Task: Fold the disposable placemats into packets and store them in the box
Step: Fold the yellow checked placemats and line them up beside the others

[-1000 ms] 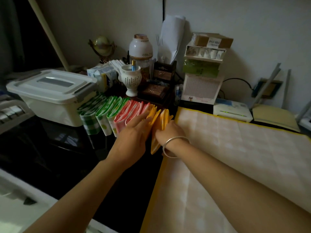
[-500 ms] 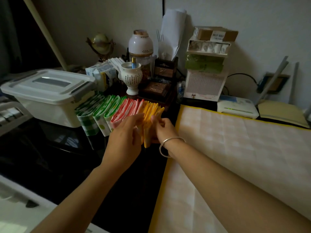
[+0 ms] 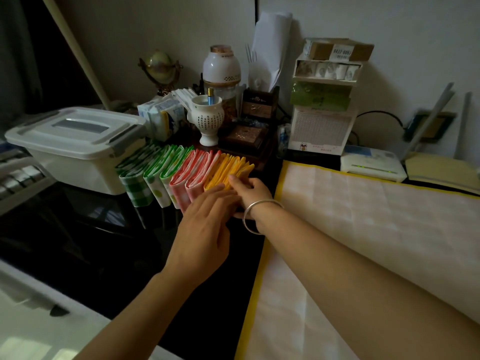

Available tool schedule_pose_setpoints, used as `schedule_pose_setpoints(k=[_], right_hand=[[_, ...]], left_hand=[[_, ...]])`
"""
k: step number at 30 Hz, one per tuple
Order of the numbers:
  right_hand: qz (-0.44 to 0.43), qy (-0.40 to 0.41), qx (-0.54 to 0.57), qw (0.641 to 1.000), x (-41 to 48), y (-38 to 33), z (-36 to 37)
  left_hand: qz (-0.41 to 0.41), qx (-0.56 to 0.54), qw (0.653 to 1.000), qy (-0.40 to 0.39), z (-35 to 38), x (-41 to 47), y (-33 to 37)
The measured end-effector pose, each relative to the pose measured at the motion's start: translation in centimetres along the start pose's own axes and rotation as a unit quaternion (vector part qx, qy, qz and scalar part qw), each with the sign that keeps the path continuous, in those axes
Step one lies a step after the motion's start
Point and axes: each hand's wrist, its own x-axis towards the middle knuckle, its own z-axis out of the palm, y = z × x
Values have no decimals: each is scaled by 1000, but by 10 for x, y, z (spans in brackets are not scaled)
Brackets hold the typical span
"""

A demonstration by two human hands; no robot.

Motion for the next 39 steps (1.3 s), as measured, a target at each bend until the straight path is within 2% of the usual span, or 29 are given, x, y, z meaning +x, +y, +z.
schedule_pose_setpoints(k=[8,13,17,20,22,24,26,30,32,34,39], right_hand=[[88,1,74,993,-2,1,-32],[131,-9,70,989,-18,8,-52],[129,-33,53,990,-42,11,-69],[78,-28,-30,996,-67,22,-96],[11,-33,-144,989,-86,39,-122],[-69,-25,-277,958,-110,58,-153],[-123,1,-362,924,-137,76,-184],[-143,38,-382,912,-189,103,-233],[-146,41,-377,914,-213,112,-248],[-163,28,-383,909,-229,123,-255],[-203,-42,-455,866,-261,137,-270]], left_hand=[[21,-5,1000,-13,0,-13,24],[32,-20,997,-73,4,-29,43],[93,-58,982,-152,7,-48,73],[138,-92,950,-263,12,-62,96],[172,-84,927,-322,22,-74,106],[212,-51,919,-329,32,-85,114],[221,-24,919,-326,36,-89,118],[206,13,913,-351,32,-86,128],[177,32,899,-400,28,-86,139],[153,43,884,-439,22,-84,145],[120,-17,893,-433,13,-75,151]])
